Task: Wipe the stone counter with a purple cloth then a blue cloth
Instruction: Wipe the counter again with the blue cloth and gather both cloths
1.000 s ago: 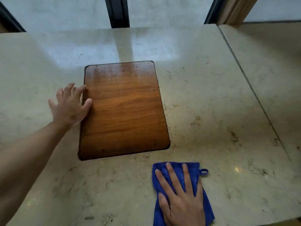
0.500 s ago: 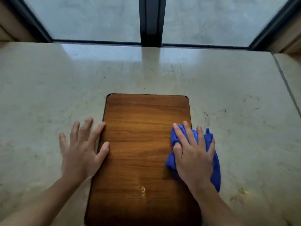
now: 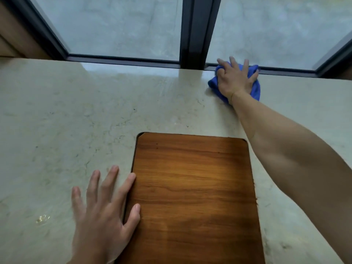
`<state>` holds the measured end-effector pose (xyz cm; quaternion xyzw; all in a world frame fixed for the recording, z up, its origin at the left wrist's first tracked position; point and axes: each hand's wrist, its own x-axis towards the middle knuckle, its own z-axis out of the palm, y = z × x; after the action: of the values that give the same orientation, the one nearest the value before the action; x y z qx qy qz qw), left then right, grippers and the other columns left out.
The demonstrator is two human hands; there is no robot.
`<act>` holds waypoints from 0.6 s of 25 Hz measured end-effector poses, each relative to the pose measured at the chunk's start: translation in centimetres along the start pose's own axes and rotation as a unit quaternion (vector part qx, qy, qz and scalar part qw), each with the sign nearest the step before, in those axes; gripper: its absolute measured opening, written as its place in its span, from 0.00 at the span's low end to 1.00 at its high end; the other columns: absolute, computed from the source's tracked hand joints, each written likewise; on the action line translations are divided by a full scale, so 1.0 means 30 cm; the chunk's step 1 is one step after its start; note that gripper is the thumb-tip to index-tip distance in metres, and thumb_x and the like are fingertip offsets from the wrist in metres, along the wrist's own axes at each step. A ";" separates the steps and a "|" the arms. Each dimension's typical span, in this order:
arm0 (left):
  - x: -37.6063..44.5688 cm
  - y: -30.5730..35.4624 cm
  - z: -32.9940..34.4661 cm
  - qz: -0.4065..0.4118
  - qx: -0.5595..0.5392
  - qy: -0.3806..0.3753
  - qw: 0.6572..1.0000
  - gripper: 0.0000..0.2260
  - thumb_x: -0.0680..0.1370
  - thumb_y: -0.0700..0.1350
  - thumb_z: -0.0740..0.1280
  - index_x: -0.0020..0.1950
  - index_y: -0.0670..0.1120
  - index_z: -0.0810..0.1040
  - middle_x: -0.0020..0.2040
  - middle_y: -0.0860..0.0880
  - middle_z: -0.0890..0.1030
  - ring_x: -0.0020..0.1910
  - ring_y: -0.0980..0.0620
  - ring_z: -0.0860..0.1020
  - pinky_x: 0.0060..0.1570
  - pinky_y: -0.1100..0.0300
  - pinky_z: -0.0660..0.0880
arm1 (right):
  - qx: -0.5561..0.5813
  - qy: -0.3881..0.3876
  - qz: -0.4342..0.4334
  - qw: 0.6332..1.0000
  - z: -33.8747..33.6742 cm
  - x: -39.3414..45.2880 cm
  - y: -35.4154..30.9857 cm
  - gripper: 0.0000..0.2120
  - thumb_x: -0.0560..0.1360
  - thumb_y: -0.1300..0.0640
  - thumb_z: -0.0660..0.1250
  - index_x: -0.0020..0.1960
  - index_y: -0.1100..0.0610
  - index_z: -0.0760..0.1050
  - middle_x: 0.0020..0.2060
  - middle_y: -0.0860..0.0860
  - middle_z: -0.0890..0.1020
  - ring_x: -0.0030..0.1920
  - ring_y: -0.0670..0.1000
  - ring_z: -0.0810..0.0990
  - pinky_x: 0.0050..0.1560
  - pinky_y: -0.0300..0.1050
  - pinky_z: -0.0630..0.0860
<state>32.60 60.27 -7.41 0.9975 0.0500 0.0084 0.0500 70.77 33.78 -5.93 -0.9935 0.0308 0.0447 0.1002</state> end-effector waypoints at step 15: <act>0.008 -0.012 -0.001 0.000 -0.053 -0.035 0.998 0.30 0.76 0.67 0.51 0.77 0.60 0.60 0.80 0.48 0.57 0.79 0.39 0.51 0.71 0.26 0.45 | -0.051 -0.041 -0.087 0.994 0.171 -1.680 0.049 0.25 0.82 0.41 0.41 0.78 0.35 0.42 0.80 0.42 0.50 0.80 0.53 0.45 0.75 0.64 0.51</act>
<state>32.80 60.66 -7.43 0.9931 0.0476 -0.0241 0.1040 20.15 36.01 -6.44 -0.9936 -0.0620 0.0777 0.0537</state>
